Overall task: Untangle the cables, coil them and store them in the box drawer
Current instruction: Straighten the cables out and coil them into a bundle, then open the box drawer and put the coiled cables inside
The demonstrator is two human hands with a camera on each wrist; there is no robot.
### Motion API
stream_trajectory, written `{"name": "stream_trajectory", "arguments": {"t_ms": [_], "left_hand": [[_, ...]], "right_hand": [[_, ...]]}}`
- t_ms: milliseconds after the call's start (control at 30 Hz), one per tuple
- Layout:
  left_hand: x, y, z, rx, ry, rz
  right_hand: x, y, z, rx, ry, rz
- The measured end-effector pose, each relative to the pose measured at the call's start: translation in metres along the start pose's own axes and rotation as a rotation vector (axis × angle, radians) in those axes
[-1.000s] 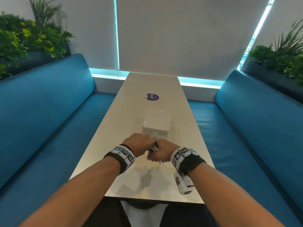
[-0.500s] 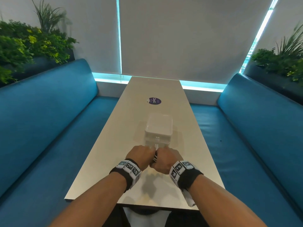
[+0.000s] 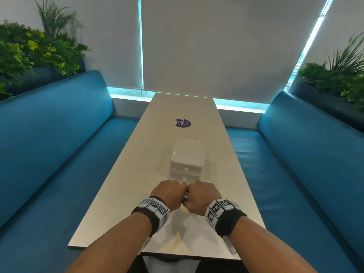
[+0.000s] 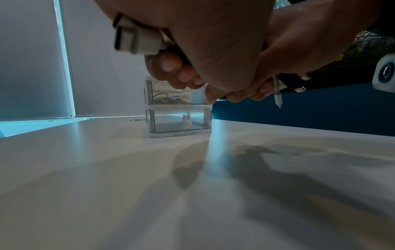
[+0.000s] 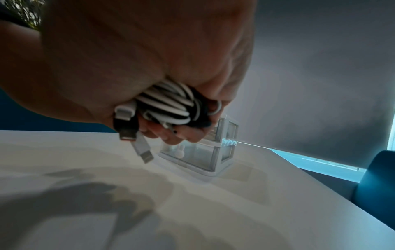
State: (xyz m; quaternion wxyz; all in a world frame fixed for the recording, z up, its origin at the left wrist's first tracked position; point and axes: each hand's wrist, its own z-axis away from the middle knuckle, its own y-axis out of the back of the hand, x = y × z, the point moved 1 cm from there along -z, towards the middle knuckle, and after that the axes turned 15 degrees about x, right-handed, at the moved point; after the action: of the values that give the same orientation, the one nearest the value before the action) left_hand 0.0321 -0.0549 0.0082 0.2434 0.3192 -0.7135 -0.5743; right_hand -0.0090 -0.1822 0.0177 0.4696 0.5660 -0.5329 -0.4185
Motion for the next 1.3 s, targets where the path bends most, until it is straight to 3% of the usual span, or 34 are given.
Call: {"name": "stream_trajectory", "arguments": {"t_ms": [300,467,600,667,800,867,1033,1300], "left_hand": [[-0.006,-0.023,-0.013,-0.15,0.093,0.125],[-0.012,-0.036,-0.015,-0.077,0.11,0.257],[-0.028,-0.038,-0.02,0.018,0.291,0.652],[-0.04,-0.043,-0.023,0.015,0.421,0.711],[-0.054,-0.06,-0.022,-0.146,0.495,0.476],[-0.054,-0.065,-0.023,-0.16,0.508,0.445],[-0.048,-0.074,-0.021,-0.134,0.601,0.425],[-0.031,-0.075,-0.026,-0.109,0.645,0.486]], "right_hand": [[-0.001,-0.021,-0.005,-0.039,0.035,0.078],[0.008,-0.023,-0.014,-0.025,0.092,0.11],[0.031,-0.012,-0.024,0.076,0.071,0.065],[0.041,-0.006,-0.03,0.168,-0.008,-0.008],[0.048,0.006,-0.051,0.316,-0.042,-0.139],[0.047,0.009,-0.064,0.34,-0.032,-0.152],[0.035,0.011,-0.086,0.146,-0.083,-0.088],[0.023,0.011,-0.084,0.154,-0.104,-0.059]]}}
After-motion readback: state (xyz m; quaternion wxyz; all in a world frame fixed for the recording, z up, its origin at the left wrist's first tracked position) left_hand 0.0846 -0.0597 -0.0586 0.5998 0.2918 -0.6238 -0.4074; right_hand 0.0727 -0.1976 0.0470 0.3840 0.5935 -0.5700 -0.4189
